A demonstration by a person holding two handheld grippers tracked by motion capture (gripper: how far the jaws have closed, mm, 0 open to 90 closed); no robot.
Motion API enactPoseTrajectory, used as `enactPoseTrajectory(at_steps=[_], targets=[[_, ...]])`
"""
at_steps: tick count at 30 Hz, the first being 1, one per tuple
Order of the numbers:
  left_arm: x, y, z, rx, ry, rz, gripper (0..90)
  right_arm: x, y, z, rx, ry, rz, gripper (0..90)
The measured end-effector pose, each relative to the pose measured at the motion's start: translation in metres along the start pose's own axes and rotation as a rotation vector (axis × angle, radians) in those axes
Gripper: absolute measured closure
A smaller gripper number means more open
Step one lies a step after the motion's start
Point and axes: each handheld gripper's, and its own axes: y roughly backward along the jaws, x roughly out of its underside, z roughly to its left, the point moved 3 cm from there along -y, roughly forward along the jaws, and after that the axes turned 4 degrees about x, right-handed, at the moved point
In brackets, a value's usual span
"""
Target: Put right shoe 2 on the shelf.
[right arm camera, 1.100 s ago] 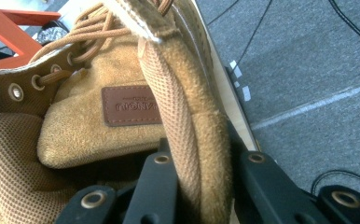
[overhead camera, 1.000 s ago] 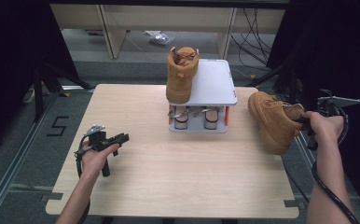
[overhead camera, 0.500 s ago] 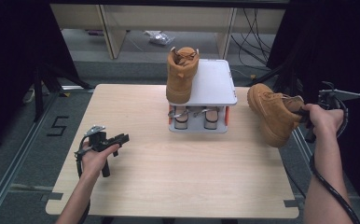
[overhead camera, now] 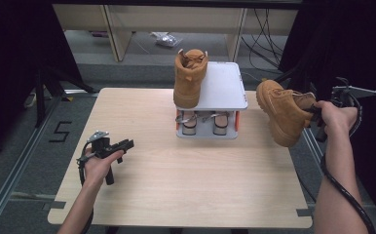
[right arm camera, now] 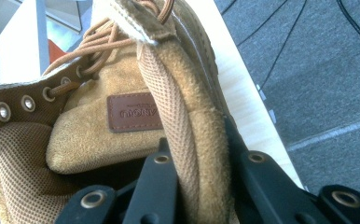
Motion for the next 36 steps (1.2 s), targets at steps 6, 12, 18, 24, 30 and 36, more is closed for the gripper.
enactPoseTrajectory(at_steps=[6,12,18,24,30,36], targets=[[0.000,0.001,0.001,0.000,0.000,-0.001,69.7,-0.002,0.000,0.008,0.002,0.006,-0.013,82.3],[0.000,0.001,0.001,0.001,0.001,-0.001,69.6,-0.004,-0.001,0.012,-0.012,0.005,-0.023,82.3],[-0.001,0.001,0.002,0.001,0.001,-0.002,69.6,-0.006,0.000,0.019,-0.011,-0.005,-0.030,82.3],[-0.001,0.002,0.001,-0.001,0.004,-0.004,69.6,-0.007,-0.002,0.021,-0.014,0.009,-0.030,82.3],[-0.001,0.001,0.002,0.004,0.003,-0.009,69.7,-0.009,-0.001,0.025,-0.015,0.008,-0.032,82.3],[-0.001,0.001,0.002,0.004,0.004,-0.013,69.7,-0.012,0.003,0.031,-0.019,0.011,-0.053,82.2]])
